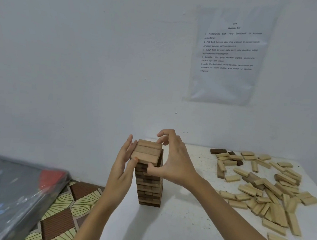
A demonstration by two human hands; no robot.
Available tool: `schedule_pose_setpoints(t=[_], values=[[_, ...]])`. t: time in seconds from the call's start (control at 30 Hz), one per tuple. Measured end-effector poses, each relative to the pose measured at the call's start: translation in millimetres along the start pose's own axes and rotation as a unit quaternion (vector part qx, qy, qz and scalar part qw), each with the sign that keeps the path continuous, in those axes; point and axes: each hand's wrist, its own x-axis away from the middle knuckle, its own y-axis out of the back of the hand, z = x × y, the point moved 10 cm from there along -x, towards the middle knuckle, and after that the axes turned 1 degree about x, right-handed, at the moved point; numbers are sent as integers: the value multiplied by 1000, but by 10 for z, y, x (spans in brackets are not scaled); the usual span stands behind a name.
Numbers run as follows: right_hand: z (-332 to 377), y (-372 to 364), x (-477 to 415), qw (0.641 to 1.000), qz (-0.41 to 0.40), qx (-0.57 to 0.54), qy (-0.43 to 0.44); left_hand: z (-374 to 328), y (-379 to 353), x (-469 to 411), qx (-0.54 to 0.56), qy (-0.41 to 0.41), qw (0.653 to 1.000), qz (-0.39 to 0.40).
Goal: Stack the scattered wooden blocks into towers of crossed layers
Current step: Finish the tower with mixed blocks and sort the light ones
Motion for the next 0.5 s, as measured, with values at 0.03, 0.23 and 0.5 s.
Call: schedule_pose_setpoints(t=[0.03,0.23,0.5], values=[[-20,-20,-5,1000,1,0,-3,25,-7,-5,11,4,1000,-3],[-147,-39,-16,1000,6,-2,-24,113,-43,-55,2,2,1000,-10],[-185,-78,-12,999,19,9,-32,164,-58,-36,-19,-8,999,-29]])
